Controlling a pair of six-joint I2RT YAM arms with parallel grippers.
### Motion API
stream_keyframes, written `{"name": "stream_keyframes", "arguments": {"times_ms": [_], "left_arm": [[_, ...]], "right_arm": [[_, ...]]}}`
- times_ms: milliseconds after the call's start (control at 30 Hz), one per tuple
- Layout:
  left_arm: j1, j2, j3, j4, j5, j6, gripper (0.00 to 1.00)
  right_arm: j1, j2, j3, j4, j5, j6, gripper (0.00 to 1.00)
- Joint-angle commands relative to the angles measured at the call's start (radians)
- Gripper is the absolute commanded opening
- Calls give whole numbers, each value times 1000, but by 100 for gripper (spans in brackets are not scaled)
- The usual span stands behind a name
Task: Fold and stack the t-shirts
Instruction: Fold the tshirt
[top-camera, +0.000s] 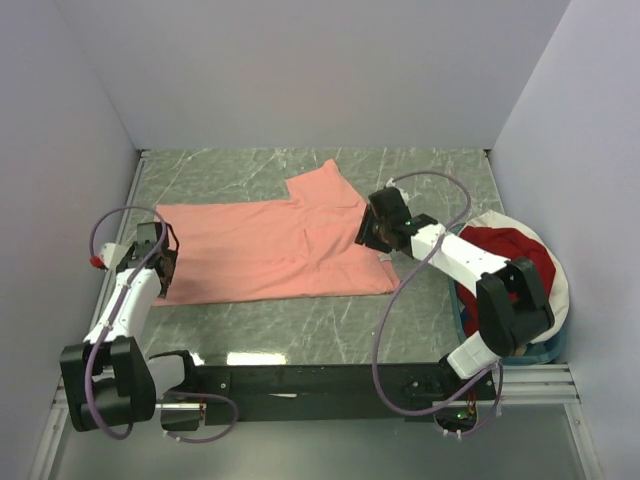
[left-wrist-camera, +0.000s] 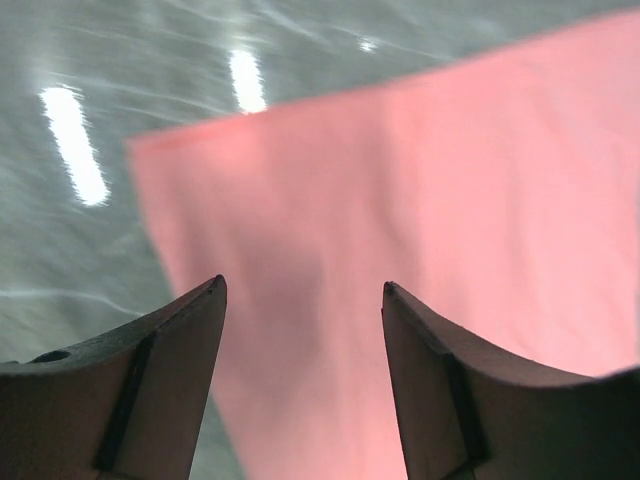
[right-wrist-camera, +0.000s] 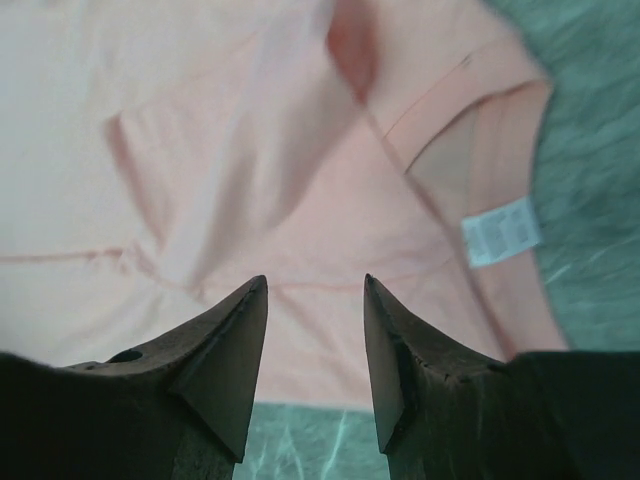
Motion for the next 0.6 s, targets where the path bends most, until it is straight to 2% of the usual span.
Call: {"name": "stream_keyframes", "arguments": {"times_ms": [0, 200, 233, 567], "left_arm": [[-75, -30, 80, -46, -26, -63, 70], [-178, 125, 155, -27, -21, -81, 68], [-225, 174, 166, -27, -24, -84, 68], [-262, 341, 143, 69, 20, -39, 68]], "right_arm": [[48, -63, -111, 136, -46, 104, 50], [96, -7, -199, 248, -72, 204, 50], [94, 2, -205, 253, -67, 214, 50], [42, -17, -366, 252, -50, 268, 52]]}}
